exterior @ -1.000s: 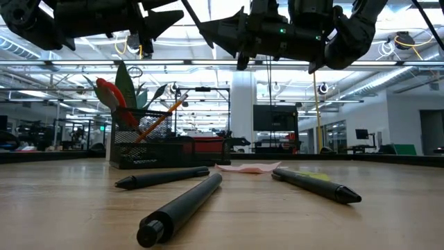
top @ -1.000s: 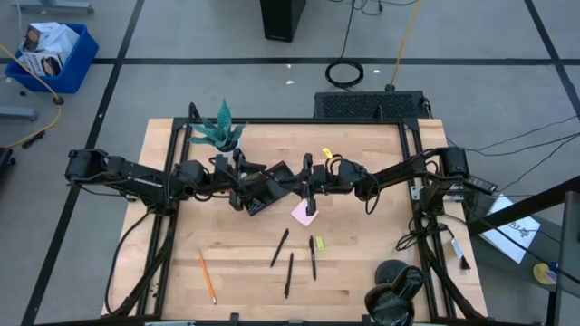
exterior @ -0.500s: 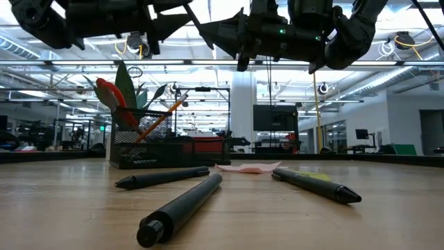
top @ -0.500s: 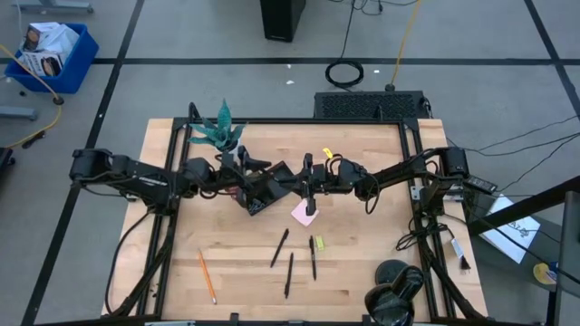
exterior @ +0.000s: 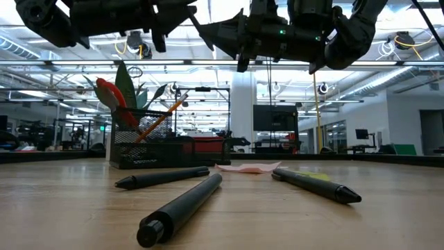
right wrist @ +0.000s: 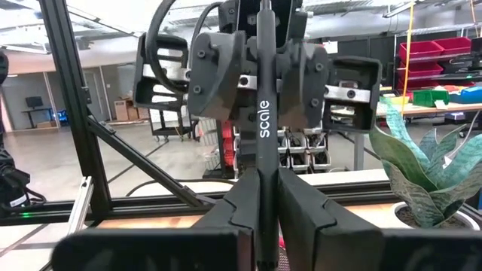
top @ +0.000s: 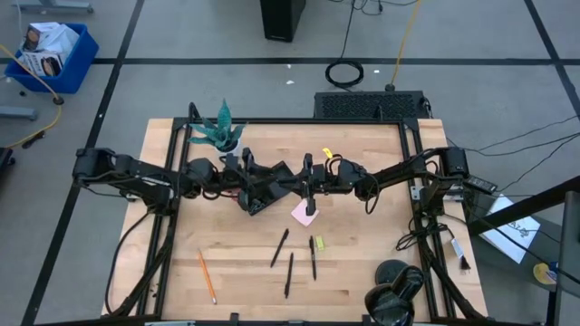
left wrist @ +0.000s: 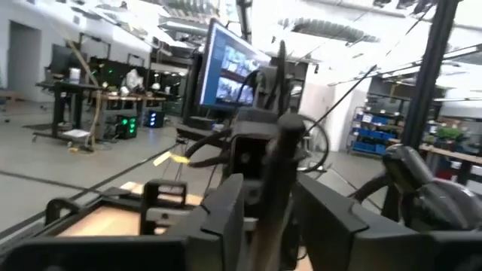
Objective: Pick and place office supplies into organizer
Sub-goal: Put the black pen into the black desk organizer
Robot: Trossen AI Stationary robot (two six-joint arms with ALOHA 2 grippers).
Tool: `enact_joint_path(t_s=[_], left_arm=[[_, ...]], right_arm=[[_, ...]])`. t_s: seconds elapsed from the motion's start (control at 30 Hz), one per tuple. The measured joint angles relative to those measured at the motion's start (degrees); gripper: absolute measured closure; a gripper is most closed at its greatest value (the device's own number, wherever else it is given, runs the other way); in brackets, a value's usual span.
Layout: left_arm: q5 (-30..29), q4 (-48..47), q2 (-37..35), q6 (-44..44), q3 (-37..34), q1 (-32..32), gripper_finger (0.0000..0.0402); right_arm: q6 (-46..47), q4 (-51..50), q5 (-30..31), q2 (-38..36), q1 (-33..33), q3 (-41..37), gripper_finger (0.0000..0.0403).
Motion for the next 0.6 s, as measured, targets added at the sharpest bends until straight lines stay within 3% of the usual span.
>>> enact_joint_path(t_s=[0.47, 0.6], left_arm=[[-0.4, -3.9, -0.7, 1.4, 0.0, 0.1, 0.0377], [-0.4, -4.0, -0.9, 1.5, 0.0, 0.1, 0.0375]], right_arm=[[-0.2, 0.0, 0.4, 0.0, 0.0, 0.0, 0.0373], [-0.2, -0.1, -0.1, 0.0, 0.0, 0.0, 0.0362]])
